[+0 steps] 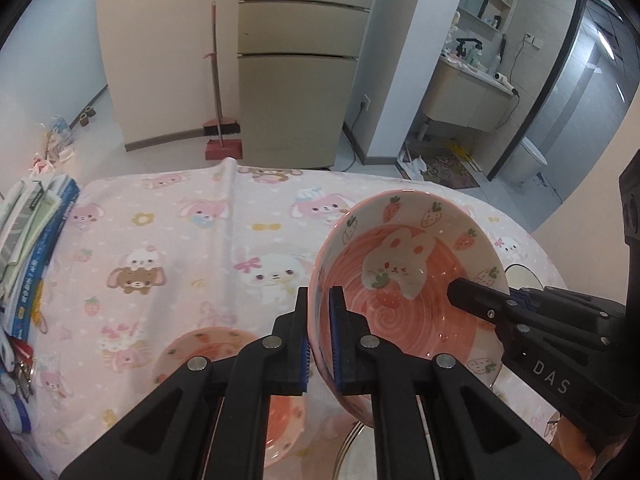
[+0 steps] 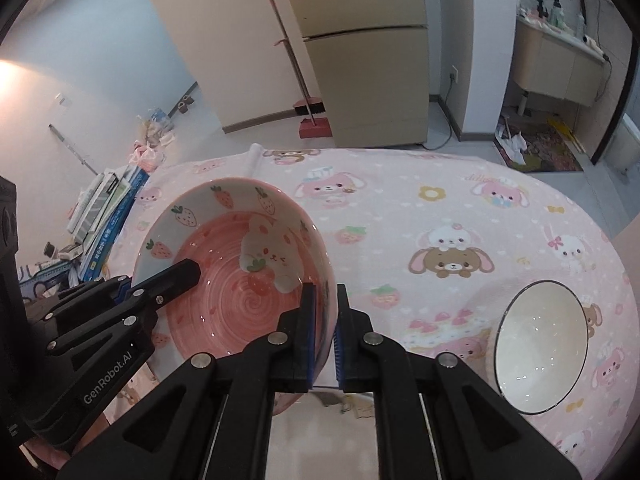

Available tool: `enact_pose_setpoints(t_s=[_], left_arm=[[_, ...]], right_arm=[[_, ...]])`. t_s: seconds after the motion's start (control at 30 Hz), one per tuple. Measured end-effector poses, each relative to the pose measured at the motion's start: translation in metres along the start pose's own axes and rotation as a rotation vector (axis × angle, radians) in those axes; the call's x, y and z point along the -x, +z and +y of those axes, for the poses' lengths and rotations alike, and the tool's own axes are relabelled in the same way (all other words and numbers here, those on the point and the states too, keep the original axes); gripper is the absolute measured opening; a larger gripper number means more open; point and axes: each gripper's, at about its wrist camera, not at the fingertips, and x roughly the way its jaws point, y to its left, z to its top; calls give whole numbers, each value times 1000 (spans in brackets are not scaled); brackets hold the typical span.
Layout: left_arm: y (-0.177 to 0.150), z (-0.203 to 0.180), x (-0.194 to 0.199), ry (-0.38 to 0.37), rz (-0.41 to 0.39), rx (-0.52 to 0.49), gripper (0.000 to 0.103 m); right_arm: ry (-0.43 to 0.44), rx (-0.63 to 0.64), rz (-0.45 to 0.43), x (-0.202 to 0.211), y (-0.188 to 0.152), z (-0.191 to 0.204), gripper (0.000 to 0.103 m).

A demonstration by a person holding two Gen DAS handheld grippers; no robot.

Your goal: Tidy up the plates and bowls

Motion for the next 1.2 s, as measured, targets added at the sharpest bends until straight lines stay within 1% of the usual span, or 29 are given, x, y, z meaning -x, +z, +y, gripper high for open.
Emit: enact_pose_setpoints(t_s=[0.2,0.43,0.57,0.63,0.8,1.0,1.2], left_arm=[[-8,32,39,43,-51,32,9],[-21,63,52,78,-51,62,9],[-31,75,47,86,-41,68,9],[-35,80,41,89,-21,75,9],[-45,87,25,100,16,74,9],[-50,93,11,115,48,62,9],[-57,100,-1,159,70,53,10]], right_arm=[[11,74,-16,13,-6,47,8],[32,112,14,6,-14,83,9],[30,122,36,-4,-19,95,9],[23,126,54,-11,-22,98,9],[15,128,89,-29,-28,100,9],[10,135,120,-43,-30,101,9],[-9,136,140,-59,-33,110,10]])
